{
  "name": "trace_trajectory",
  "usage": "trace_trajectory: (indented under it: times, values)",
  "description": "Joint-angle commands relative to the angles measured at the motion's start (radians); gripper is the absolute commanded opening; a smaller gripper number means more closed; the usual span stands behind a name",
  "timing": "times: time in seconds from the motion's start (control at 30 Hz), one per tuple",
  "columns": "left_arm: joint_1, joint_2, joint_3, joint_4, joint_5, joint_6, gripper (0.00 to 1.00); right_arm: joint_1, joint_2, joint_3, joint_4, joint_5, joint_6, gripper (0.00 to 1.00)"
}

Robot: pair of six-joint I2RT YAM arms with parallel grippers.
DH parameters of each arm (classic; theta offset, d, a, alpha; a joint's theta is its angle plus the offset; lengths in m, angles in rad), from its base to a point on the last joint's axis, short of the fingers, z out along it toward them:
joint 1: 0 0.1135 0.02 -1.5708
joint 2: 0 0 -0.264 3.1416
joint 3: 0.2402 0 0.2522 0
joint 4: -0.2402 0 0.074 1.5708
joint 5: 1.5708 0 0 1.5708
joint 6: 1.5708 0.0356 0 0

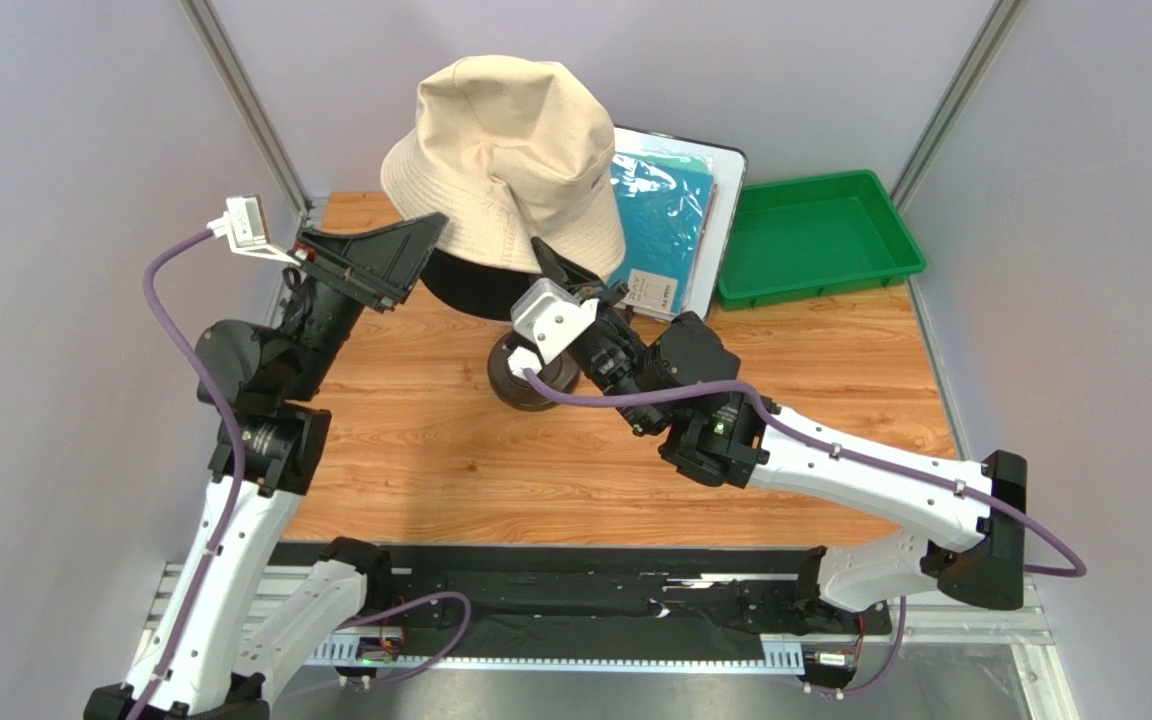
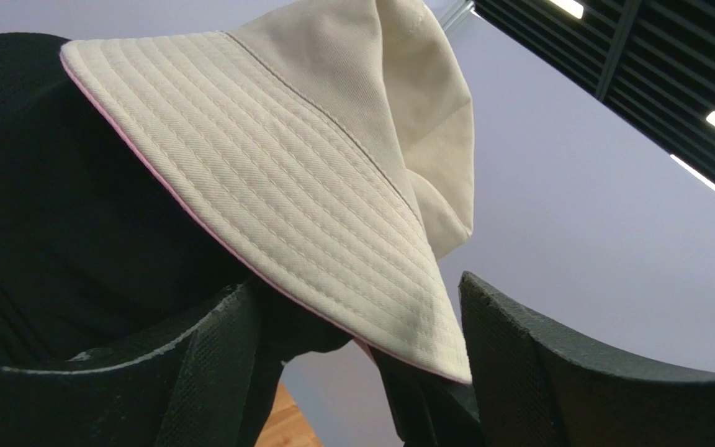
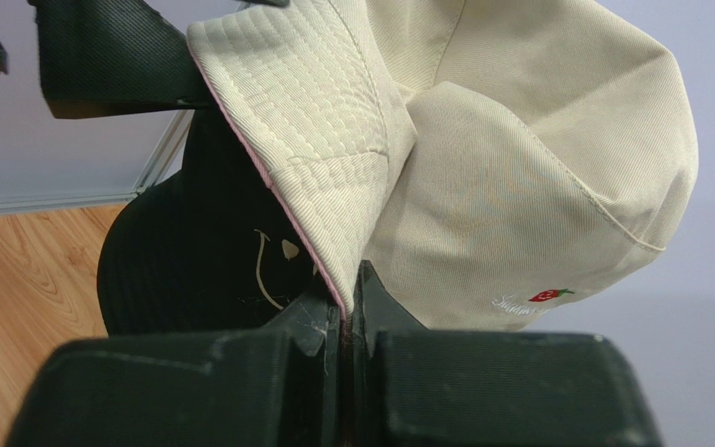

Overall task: Stack the hats
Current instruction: Stack the hat on the hat.

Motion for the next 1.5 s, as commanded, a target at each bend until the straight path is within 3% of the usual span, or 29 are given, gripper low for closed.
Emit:
trace_trajectory:
  times: [0.0,0.33,0.43,0.47,0.53,0.6,0.7,0.73,0.83,1.07,1.13,1.2,1.23,1.3,1.33,1.47]
  values:
    - [0.02,0.039,0.015,0.1,-0.01,-0.075,0.76,0.015,0.0,0.014,0.008,0.013,0.006,0.0]
    - [0.047,-0.024,-0.099,0.207,-0.133,-0.163,0.4,0.02,-0.008,-0.029,0.002,0.013,-0.003,0.0]
    - [0.06,-0.04,-0.124,0.216,-0.139,-0.175,0.22,0.022,-0.013,-0.04,-0.001,0.019,0.007,0.0]
    - [0.064,-0.047,-0.131,0.204,-0.144,-0.175,0.09,0.02,-0.017,-0.046,-0.001,0.019,0.012,0.0]
    - [0.074,-0.063,-0.157,0.192,-0.15,-0.174,0.0,0.022,-0.025,-0.051,-0.004,0.016,0.024,0.0]
    - [0.103,-0.08,-0.188,0.169,-0.145,-0.177,0.0,0.022,-0.031,-0.045,-0.014,0.012,0.038,0.01]
    - [0.156,-0.09,-0.225,0.152,-0.113,-0.188,0.0,0.022,-0.049,-0.028,-0.07,-0.014,0.075,0.14]
    - [0.167,-0.088,-0.234,0.152,-0.09,-0.186,0.0,0.022,-0.053,-0.023,-0.107,-0.022,0.104,0.4]
    - [0.182,-0.09,-0.243,0.129,-0.069,-0.153,0.0,0.022,-0.085,-0.009,-0.201,-0.039,0.164,0.71]
    - [0.202,-0.053,-0.219,0.068,-0.035,-0.068,0.0,0.003,-0.27,-0.045,-0.348,-0.036,0.49,0.77]
    - [0.21,-0.028,-0.197,0.043,0.003,-0.047,0.0,-0.038,-0.267,0.053,-0.527,-0.071,0.564,0.76]
    - [0.216,0.007,-0.167,0.038,0.031,-0.03,0.0,-0.145,-0.228,0.249,-0.718,-0.175,0.685,0.76]
    - [0.224,0.027,-0.15,0.037,0.054,-0.025,0.0,-0.197,-0.18,0.312,-0.772,-0.315,0.72,0.76]
    - [0.236,0.044,-0.128,0.023,0.069,0.002,0.0,-0.367,-0.137,0.449,-0.854,-0.43,0.856,0.75]
    - [0.253,0.051,-0.116,-0.001,0.092,0.018,0.0,-0.42,-0.102,0.469,-0.853,-0.556,0.88,0.74]
    - [0.301,0.12,-0.027,-0.054,0.168,0.076,0.0,-0.648,-0.008,0.544,-0.834,-0.782,1.035,0.73]
